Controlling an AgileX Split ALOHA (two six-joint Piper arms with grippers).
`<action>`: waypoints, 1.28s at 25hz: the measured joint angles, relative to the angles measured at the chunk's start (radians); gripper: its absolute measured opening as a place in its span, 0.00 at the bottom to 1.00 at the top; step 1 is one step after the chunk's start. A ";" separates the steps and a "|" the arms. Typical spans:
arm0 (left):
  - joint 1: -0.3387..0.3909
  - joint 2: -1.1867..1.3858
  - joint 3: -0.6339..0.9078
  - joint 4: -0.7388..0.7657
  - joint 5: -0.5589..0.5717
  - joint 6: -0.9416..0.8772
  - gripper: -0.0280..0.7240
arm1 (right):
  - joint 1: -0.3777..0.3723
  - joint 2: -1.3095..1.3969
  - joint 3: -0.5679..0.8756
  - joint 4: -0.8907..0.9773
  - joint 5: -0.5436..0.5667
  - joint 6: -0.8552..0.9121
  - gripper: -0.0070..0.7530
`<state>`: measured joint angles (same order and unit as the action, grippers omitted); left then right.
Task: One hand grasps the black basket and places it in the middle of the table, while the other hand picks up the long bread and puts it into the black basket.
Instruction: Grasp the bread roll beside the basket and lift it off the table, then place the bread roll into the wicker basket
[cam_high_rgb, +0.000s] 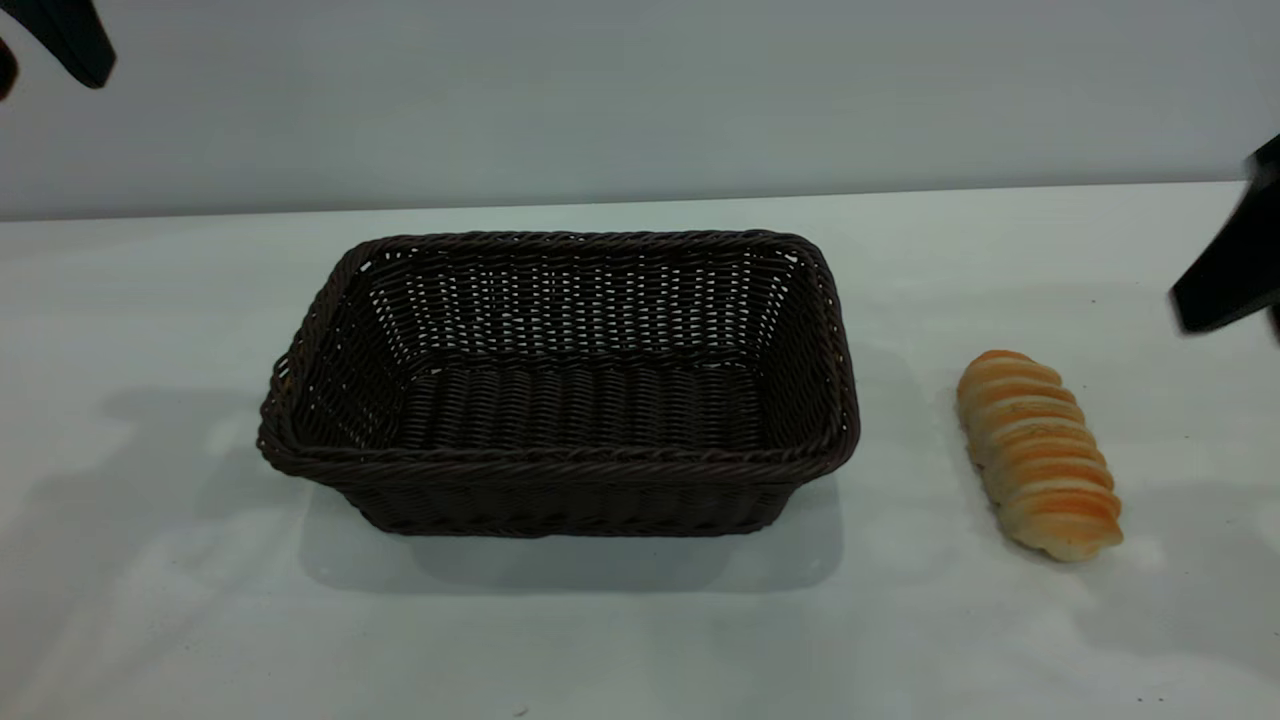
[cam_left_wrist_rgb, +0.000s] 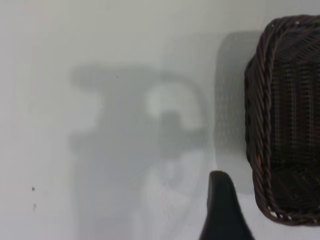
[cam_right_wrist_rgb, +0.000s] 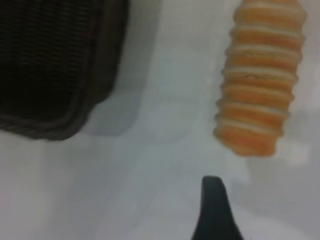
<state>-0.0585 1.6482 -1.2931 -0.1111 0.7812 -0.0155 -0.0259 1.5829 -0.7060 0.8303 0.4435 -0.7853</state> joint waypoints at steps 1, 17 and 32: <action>0.000 -0.004 0.000 0.000 0.011 0.000 0.74 | 0.019 0.042 -0.021 0.000 -0.021 -0.004 0.69; 0.000 -0.013 0.000 0.003 0.111 -0.003 0.74 | 0.137 0.572 -0.254 0.014 -0.231 -0.013 0.37; 0.000 -0.013 0.000 0.003 0.116 -0.003 0.74 | 0.330 0.352 -0.497 -0.002 0.048 0.022 0.07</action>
<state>-0.0585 1.6348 -1.2931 -0.1082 0.8971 -0.0188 0.3040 1.9347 -1.2025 0.8279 0.4919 -0.7633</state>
